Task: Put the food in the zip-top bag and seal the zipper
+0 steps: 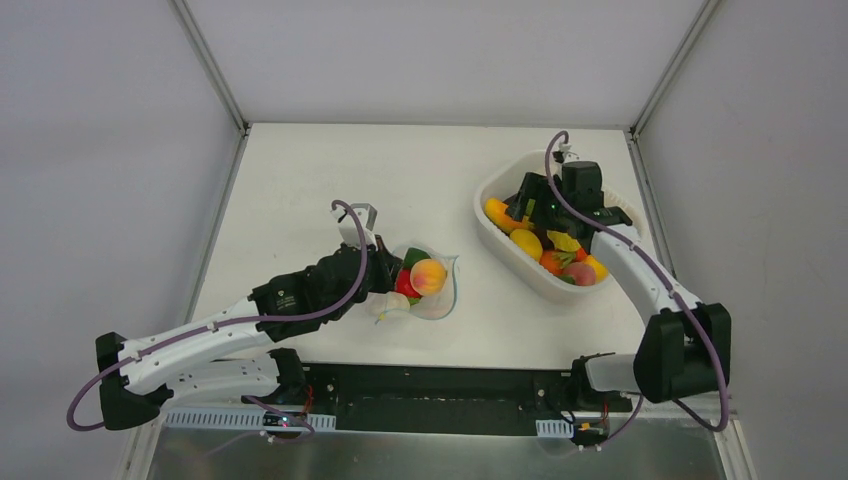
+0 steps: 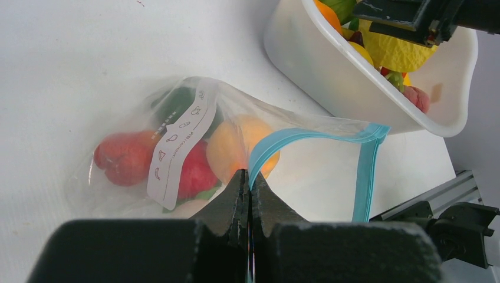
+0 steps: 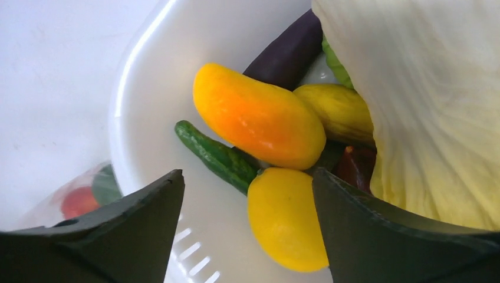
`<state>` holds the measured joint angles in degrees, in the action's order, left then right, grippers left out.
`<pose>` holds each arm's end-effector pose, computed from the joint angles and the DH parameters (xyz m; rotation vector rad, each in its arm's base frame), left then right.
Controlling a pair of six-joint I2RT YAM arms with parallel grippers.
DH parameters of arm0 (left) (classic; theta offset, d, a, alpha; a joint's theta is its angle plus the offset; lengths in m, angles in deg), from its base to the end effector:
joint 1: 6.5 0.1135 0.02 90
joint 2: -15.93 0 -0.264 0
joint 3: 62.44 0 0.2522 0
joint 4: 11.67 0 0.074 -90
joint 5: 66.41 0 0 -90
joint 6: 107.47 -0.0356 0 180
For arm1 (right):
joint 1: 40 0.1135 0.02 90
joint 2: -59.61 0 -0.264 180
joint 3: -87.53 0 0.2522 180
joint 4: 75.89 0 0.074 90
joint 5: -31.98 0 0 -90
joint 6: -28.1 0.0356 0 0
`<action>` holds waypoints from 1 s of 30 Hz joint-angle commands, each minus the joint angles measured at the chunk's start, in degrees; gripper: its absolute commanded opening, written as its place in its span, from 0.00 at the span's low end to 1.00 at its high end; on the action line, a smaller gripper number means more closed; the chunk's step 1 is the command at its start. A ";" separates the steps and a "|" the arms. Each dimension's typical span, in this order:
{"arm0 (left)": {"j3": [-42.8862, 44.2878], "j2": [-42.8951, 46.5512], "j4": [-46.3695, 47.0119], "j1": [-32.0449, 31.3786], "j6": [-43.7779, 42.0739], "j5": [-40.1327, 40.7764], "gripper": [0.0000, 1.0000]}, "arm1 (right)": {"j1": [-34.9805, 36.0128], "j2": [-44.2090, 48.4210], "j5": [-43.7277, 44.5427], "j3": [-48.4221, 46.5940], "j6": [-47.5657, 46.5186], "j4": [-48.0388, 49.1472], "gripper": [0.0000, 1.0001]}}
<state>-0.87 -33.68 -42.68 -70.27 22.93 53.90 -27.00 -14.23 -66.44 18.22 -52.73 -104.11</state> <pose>0.1021 -0.1667 0.3327 0.0256 1.9257 -0.7484 0.2812 0.0703 0.2881 -0.1588 2.1541 0.3824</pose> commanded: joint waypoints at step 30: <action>19.69 -11.31 -27.13 4.42 1.63 -4.51 0.00 | -0.12 -23.63 -17.21 -8.18 -46.02 7.33 0.73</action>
<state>13.43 -43.29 -64.25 -67.06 23.85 51.06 -26.26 -36.46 -80.32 12.62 -97.15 -95.06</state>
